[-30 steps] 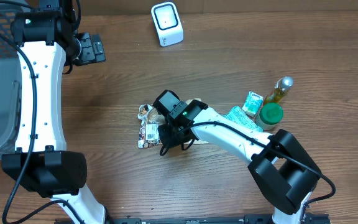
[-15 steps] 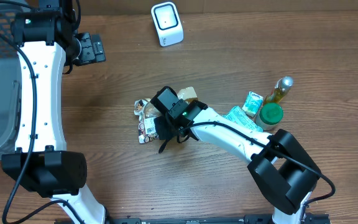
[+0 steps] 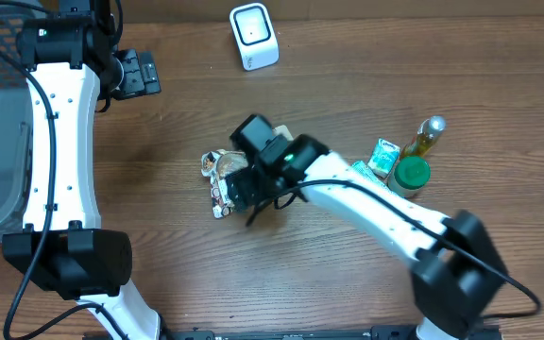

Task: Scan the item barcode

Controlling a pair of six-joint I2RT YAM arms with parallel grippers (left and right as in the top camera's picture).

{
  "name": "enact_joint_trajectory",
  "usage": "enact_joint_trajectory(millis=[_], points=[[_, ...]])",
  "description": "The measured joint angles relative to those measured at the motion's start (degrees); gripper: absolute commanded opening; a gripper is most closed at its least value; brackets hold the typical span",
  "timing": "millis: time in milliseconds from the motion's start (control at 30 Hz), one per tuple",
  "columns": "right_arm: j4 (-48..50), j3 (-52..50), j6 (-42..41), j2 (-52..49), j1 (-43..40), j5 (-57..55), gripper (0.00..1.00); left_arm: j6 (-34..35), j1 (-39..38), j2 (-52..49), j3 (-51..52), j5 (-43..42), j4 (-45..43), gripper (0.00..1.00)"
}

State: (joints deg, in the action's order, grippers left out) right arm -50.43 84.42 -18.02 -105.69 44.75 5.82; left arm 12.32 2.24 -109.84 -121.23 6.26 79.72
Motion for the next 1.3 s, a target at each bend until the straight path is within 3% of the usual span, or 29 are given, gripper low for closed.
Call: enact_joint_trajectory(millis=[467,733,900,1300], points=[[-7.3,1.0,0.2,3.1,-15.8,-0.2,1.00,0.0,0.0,0.0,0.0,0.0,0.0,1.00],[-6.0,1.0,0.1,2.8,-16.1,-0.2,1.00,0.0,0.0,0.0,0.0,0.0,0.0,1.00],[-2.7,1.0,0.0,0.3,-15.9,-0.1,0.89,0.0,0.0,0.0,0.0,0.0,0.0,1.00],[0.8,1.0,0.0,-9.2,-13.3,-0.1,0.89,0.0,0.0,0.0,0.0,0.0,0.0,1.00]])
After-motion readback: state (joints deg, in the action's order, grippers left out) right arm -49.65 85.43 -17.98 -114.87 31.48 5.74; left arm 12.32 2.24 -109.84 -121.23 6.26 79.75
